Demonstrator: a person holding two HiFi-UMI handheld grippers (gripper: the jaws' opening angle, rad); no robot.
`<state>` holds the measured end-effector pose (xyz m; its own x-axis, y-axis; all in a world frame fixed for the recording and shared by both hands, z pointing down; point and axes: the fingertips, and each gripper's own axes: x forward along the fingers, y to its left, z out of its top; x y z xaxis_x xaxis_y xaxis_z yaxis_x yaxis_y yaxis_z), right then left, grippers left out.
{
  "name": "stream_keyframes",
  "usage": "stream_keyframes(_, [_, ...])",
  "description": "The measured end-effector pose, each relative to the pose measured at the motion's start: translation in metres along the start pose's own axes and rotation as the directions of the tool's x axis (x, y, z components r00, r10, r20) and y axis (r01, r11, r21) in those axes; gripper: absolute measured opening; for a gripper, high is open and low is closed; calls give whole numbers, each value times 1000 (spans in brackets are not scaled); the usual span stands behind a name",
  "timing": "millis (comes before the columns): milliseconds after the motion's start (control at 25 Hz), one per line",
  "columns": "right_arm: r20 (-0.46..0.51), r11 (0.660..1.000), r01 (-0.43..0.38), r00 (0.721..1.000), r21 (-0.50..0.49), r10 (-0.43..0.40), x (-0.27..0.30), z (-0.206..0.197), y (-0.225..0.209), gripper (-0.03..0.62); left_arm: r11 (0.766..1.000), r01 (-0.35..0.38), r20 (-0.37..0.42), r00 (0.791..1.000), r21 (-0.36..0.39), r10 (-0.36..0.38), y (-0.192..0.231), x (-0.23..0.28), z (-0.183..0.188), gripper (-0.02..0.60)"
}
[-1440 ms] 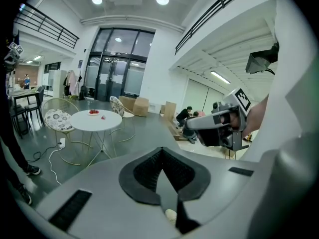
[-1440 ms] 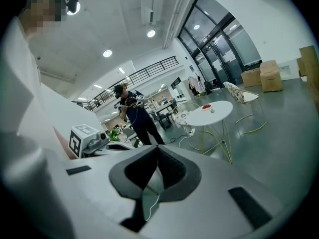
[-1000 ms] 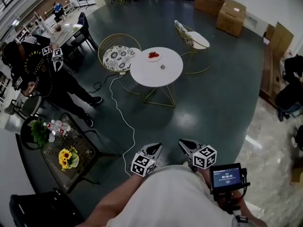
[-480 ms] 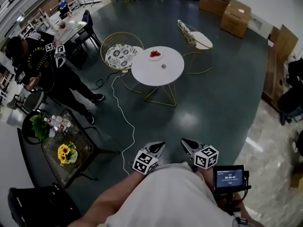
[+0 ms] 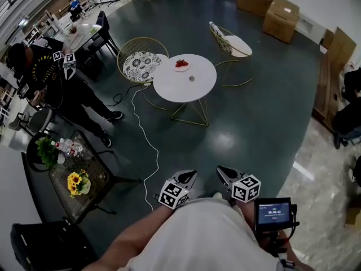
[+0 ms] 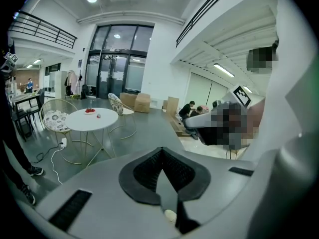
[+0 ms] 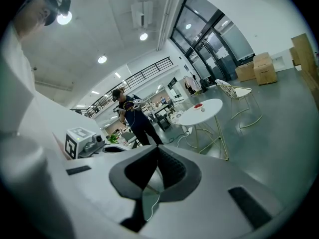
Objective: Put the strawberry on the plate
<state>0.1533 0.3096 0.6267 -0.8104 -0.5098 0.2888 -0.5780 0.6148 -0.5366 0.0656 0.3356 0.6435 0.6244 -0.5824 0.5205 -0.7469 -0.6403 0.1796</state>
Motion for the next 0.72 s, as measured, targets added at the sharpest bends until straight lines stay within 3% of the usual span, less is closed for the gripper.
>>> stream_keyframes(720, [-58,999,-35,998,-7,34,-23,14,-42,8,993,-97,20,995,-59,99,-12,32,26,8])
